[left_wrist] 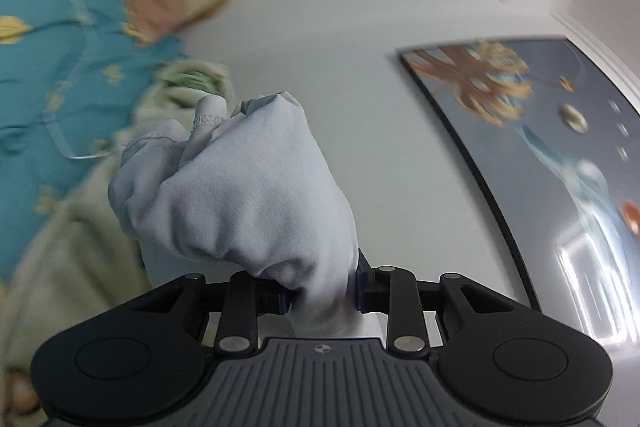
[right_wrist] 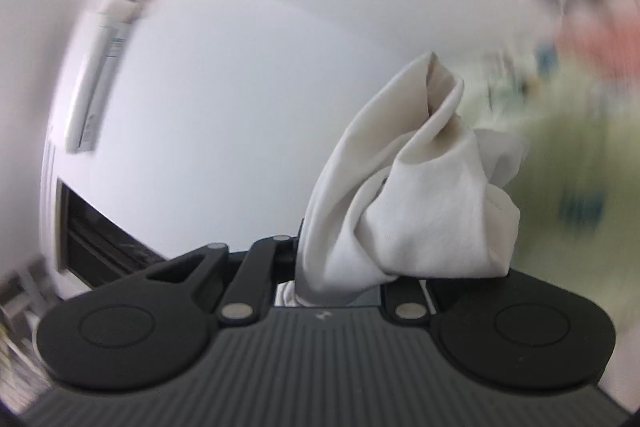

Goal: Fold clothes
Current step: 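Lift the folded shirt with both grippers and carry it toward the green blanket, then lower the shirt onto the green blanket and open both grippers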

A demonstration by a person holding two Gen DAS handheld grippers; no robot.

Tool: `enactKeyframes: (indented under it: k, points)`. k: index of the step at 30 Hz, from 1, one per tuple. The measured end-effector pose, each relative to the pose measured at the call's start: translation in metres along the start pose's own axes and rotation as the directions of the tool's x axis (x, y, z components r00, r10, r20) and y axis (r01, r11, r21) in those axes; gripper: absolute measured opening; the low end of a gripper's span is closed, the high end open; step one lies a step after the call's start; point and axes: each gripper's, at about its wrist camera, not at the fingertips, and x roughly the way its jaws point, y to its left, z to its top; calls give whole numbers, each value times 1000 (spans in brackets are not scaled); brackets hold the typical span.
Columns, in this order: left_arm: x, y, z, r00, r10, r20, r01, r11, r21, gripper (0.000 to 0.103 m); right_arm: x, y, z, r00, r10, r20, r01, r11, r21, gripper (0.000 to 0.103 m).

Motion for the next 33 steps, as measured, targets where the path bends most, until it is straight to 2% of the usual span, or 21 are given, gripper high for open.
enactKeyframes:
  k: [1, 2, 3, 5, 7, 10, 14, 16, 17, 19, 21, 22, 23, 24, 26, 28, 29, 33]
  points:
    - [20, 0, -10, 1000, -22, -15, 22, 999, 24, 30, -3, -5, 6, 999, -11, 32, 12, 999, -51, 18]
    - [24, -3, -40, 999, -28, -31, 29, 999, 44, 30, -7, -13, 9, 998, -29, 60, 35, 995, -95, 18]
    - [37, 6, -53, 998, -11, -56, 15, 998, 58, 30, -9, -24, 8, 996, -64, 69, 71, 992, -109, 18]
    - [67, 37, -71, 993, 42, -108, -34, 996, 77, 30, -14, -50, 2, 986, -155, 58, 161, 982, -98, 18]
    - [101, 80, -80, 980, 115, -163, -101, 991, 88, 30, -17, -72, -4, 973, -228, 43, 231, 969, -83, 18]
    - [76, 128, -97, 956, 194, -218, -177, 980, 95, 30, -15, -88, -13, 962, -274, 7, 274, 961, -46, 18]
    - [68, 150, -95, 942, 234, -242, -212, 971, 113, 33, -12, -109, -24, 942, -332, -44, 332, 943, 0, 18]
    - [68, 149, -94, 937, 246, -249, -221, 967, 125, 37, -11, -119, -29, 931, -359, -71, 361, 932, 22, 19]
    - [66, 146, -92, 934, 254, -253, -225, 965, 138, 44, -10, -124, -32, 924, -372, -84, 376, 926, 33, 19]
    - [66, 132, -87, 926, 279, -256, -238, 954, 180, 69, -12, -128, -37, 914, -393, -103, 399, 916, 38, 22]
    - [54, 115, -86, 918, 310, -248, -251, 937, 241, 82, -21, -115, -40, 909, -404, -103, 406, 914, 7, 27]
    - [48, 106, -86, 914, 325, -244, -257, 927, 272, 84, -26, -109, -41, 907, -409, -103, 410, 912, -9, 34]
    - [41, 98, -86, 910, 340, -239, -263, 916, 302, 85, -30, -102, -43, 904, -414, -103, 414, 910, -24, 47]
    - [35, 90, -86, 906, 354, -233, -269, 904, 332, 87, -35, -96, -45, 902, -419, -103, 417, 908, -40, 55]
    - [18, 71, -87, 902, 379, -209, -275, 875, 398, 90, -47, -76, -49, 894, -443, -66, 436, 894, -104, 73]
    - [-4, 52, -88, 903, 395, -171, -277, 837, 472, 103, -60, -56, -54, 883, -469, -24, 459, 873, -165, 77]
    - [-16, 42, -89, 904, 401, -147, -280, 817, 504, 103, -66, -47, -56, 882, -471, -11, 461, 867, -188, 83]
    - [-68, -1, -97, 911, 408, -69, -284, 739, 611, 103, -90, -12, -65, 891, -454, 25, 443, 854, -274, 83]
